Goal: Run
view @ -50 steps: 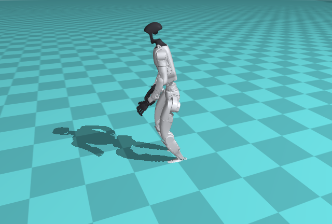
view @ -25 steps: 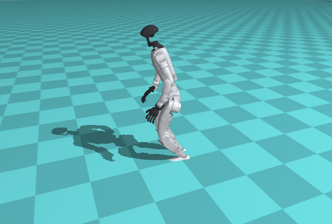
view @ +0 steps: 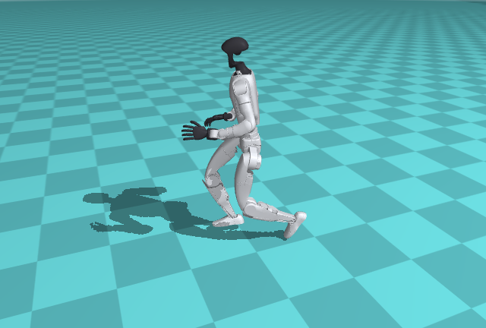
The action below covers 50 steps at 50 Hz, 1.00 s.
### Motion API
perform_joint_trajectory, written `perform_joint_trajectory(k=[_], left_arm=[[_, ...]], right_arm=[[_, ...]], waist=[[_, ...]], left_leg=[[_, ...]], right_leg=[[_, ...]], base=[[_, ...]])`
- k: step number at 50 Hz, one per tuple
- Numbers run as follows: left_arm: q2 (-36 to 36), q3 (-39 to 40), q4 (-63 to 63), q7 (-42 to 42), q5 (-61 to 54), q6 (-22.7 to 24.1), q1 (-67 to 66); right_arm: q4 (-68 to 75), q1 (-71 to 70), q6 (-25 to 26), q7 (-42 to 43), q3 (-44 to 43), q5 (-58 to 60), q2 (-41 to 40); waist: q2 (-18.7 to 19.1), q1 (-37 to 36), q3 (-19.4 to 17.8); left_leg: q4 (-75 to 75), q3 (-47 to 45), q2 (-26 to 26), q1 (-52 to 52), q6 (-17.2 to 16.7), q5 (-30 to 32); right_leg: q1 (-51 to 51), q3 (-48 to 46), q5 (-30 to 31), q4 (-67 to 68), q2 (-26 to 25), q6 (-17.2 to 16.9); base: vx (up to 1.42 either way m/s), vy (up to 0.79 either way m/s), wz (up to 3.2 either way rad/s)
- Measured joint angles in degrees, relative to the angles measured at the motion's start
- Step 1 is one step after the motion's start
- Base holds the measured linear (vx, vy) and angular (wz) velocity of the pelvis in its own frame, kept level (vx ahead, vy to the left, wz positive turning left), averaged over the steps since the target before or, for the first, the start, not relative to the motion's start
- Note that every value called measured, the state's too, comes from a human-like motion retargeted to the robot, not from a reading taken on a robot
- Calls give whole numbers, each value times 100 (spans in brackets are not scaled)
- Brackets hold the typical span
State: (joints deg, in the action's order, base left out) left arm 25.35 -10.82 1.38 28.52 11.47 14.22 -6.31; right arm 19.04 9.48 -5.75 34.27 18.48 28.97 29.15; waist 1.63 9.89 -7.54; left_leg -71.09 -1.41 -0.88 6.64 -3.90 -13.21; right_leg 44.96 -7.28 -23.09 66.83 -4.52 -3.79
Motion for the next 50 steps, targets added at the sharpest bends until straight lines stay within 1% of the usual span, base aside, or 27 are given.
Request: perform_joint_trajectory(k=[2, 4, 6, 7, 8, 9, 10, 12, 13, 15, 20, 22, 23, 25, 27, 30, 32, 33, 35, 38, 40, 43, 45, 47, 48, 50], left_arm=[[-10, -30, 28, -78, 13, -45, -118], [-24, 33, 1, -108, 5, -133, -263], [-32, 167, -81, -126, -24, -281, -385], [-59, 240, -132, -124, -38, -358, -437], [-84, 322, -180, -118, -69, -434, -456], [-115, 382, -206, -112, -110, -477, -495], [-148, 433, -220, -106, -155, -503, -545], [-139, 495, -130, -144, -331, -475, -671], [-115, 521, -49, -177, -447, -447, -749], [-50, 550, 130, -241, -686, -371, -906], [26, 514, 374, -516, -1092, -234, -1222], [0, 454, 359, -641, -1158, -225, -1282], [-19, 414, 334, -695, -1174, -233, -1292], [-52, 311, 296, -755, -1135, -252, -1329], [-59, 205, 188, -761, -1031, -288, -1282], [-61, 31, -194, -630, -772, -328, -958], [-114, -85, -582, -440, -776, -333, -562], [-150, -121, -753, -339, -856, -333, -369], [-218, -97, -963, -186, -1114, -313, -70], [-254, 135, -991, -54, -1668, -190, 204], [-217, 326, -911, -20, -2026, -40, 313], [-68, 562, -771, -19, -2425, 217, 420], [58, 699, -687, -29, -2640, 372, 477], [177, 846, -642, -31, -2842, 488, 509], [226, 913, -645, -28, -2931, 529, 513], [247, 1014, -686, -5, -3048, 578, 445]], right_arm=[[-84, 59, -30, 73, -6, 9, 18], [-153, 23, -42, 163, -45, 45, 30], [-162, -139, -19, 249, -86, 90, 39], [-136, -271, -2, 282, -79, 117, 14], [-81, -472, 12, 301, -54, 128, -31], [-54, -646, 4, 305, -16, 113, -86], [-42, -807, -14, 303, 30, 85, -146], [-86, -1066, -79, 245, 90, -61, -235], [-131, -1158, -116, 213, 106, -170, -277], [-216, -1287, -178, 145, 136, -434, -355], [-136, -1367, -341, -193, 338, -922, -520], [-6, -1372, -377, -377, 450, -941, -542], [85, -1377, -396, -466, 505, -933, -552], [274, -1298, -403, -579, 615, -895, -589], [644, -1210, -375, -664, 707, -865, -653], [1659, -1124, -261, -668, 808, -860, -866], [2577, -1079, -195, -627, 792, -946, -1046], [3008, -1024, -165, -626, 753, -1023, -1103], [3708, -820, -97, -705, 608, -1243, -1128], [4427, -417, -25, -937, 242, -1710, -1004], [4754, -141, 3, -1079, -36, -2048, -884], [5059, 231, 52, -1217, -442, -2485, -711], [5210, 417, 78, -1295, -673, -2713, -625], [5300, 551, 87, -1358, -833, -2866, -567], [5331, 604, 88, -1398, -883, -2928, -553], [5362, 706, 89, -1443, -935, -2987, -574]], waist=[[-9, -163, 130], [-26, -360, 223], [-48, -556, 190], [-59, -654, 144], [-69, -745, 71], [-57, -864, 39], [-34, -997, 28], [-68, -1227, 34], [-125, -1320, 38], [-280, -1490, 61], [-594, -1772, 189], [-693, -1753, 212], [-738, -1724, 216], [-799, -1635, 243], [-881, -1500, 256], [-1048, -1261, 198], [-1124, -1100, 150], [-1132, -1020, 141], [-1098, -851, 149], [-984, -616, 165], [-902, -468, 156], [-766, -336, 119], [-644, -336, 85], [-510, -364, 39], [-455, -376, 12], [-404, -420, -14]], left_leg=[[-721, -269, -267, 156, 355, -317], [-1441, -456, -549, 395, 737, -877], [-2080, -515, -761, 733, 1064, -1547], [-2314, -531, -829, 951, 1193, -1850], [-2463, -531, -866, 1218, 1288, -2112], [-2517, -547, -917, 1523, 1358, -2312], [-2523, -571, -974, 1847, 1416, -2481], [-2265, -619, -894, 2397, 1445, -2641], [-2050, -663, -786, 2615, 1437, -2663], [-1432, -793, -525, 2942, 1375, -2590], [694, -989, 167, 3165, 926, -1992], [1344, -964, 469, 3090, 830, -1747], [1511, -941, 596, 3046, 838, -1675], [1335, -904, 736, 3057, 985, -1729], [972, -915, 840, 2971, 1254, -1990], [524, -1016, 995, 2652, 1676, -2598], [561, -1034, 1106, 2275, 1759, -2865], [663, -1014, 1153, 2059, 1740, -2944], [947, -907, 1215, 1598, 1602, -2971], [1517, -684, 1222, 840, 1268, -2762], [1910, -566, 1170, 324, 1028, -2548], [2457, -386, 1050, -405, 732, -2247], [2768, -256, 942, -844, 595, -2150], [2908, -135, 808, -1216, 525, -2169], [2897, -70, 758, -1374, 501, -2202], [2568, 30, 717, -1531, 472, -2292]], right_leg=[[-283, -169, -449, 82, 133, 276], [-623, -327, -1240, 368, 252, 656], [-1041, -461, -2113, 656, 341, 973], [-1255, -501, -2441, 743, 369, 1073], [-1488, -524, -2629, 736, 377, 1120], [-1696, -526, -2691, 642, 350, 1141], [-1891, -518, -2691, 504, 307, 1148], [-2349, -500, -2690, 252, 362, 1040], [-2592, -452, -2686, 132, 422, 951], [-3077, -315, -2484, -209, 564, 734], [-4053, -45, -1302, -769, 912, 121], [-4249, -16, -957, -546, 1134, 0], [-4303, -7, -856, -342, 1251, -21], [-4312, -13, -754, 268, 1479, 22], [-4188, -20, -682, 1041, 1776, 127], [-3706, 55, -617, 2211, 2239, 347], [-3199, 144, -751, 2656, 2385, 514], [-2937, 159, -867, 2748, 2409, 592], [-2455, 132, -1089, 2669, 2353, 678], [-1906, 50, -1251, 1921, 2065, 604], [-1667, 39, -1221, 1184, 1803, 438], [-1525, 181, -1018, -194, 1301, 71], [-1555, 344, -862, -1229, 913, -138], [-1678, 501, -712, -2047, 583, -235], [-1747, 565, -653, -2281, 463, -247], [-1715, 671, -617, -2085, 328, -219]], base=[[101, -4, -7], [100, -4, -7], [98, -4, 3], [95, -3, 3], [93, -2, -5], [91, 0, -18], [92, 2, -25], [96, 3, -11], [99, 4, 7], [99, 5, 14], [98, 9, 10], [93, 10, 12], [91, 9, 7], [89, 8, 1], [88, 8, -7], [85, 9, -10], [82, 8, -3], [81, 6, 6], [80, 3, 16], [77, 0, 29], [74, -1, 44], [69, -2, 41], [65, -2, 20], [62, -3, 15], [59, -4, 19], [56, -5, 22]])
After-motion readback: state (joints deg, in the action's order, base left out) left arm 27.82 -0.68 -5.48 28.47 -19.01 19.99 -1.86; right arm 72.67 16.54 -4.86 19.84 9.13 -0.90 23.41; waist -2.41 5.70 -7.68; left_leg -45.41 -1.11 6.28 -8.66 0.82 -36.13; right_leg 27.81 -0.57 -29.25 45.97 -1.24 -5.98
